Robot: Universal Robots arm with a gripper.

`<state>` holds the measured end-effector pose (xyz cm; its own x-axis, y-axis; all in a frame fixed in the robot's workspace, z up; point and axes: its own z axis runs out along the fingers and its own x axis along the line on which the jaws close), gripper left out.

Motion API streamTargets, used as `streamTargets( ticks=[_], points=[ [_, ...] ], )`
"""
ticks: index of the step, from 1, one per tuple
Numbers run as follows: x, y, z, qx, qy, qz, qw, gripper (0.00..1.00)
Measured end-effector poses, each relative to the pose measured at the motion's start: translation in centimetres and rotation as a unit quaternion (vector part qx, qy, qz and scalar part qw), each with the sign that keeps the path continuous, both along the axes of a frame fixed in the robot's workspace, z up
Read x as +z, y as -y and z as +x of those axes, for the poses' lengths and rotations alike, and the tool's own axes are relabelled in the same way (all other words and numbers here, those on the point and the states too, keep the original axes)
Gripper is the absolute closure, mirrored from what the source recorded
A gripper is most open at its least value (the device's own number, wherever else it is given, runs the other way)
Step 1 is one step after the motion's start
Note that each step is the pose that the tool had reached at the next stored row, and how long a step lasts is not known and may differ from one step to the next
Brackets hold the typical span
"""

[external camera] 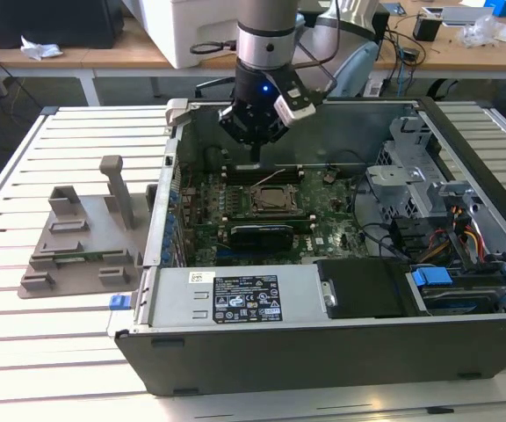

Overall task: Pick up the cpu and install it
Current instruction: 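Install the first cpu locking lever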

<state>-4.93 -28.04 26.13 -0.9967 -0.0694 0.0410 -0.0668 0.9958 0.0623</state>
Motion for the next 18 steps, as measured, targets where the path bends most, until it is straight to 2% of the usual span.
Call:
streamTargets(
  ticks=[1, 2, 6, 10, 18],
  points=[
    [-0.35, 0.27, 0.1, 0.0, -0.0006, 0.0068, 1.0, 0.89],
    [-0.77, 0.29, 0.2, 0.0, -0.0009, 0.0067, 1.0, 0.89],
    [-1.67, 0.29, 0.6, 0.0, -0.0015, 0.0068, 1.0, 0.89],
    [-2.77, 0.29, 1.4, 0.0, -0.004, 0.0067, 1.0, 0.89],
    [-4.44, 0.29, 3.3, 0.0, -0.009, 0.0067, 0.9999, 0.89]
  ],
)
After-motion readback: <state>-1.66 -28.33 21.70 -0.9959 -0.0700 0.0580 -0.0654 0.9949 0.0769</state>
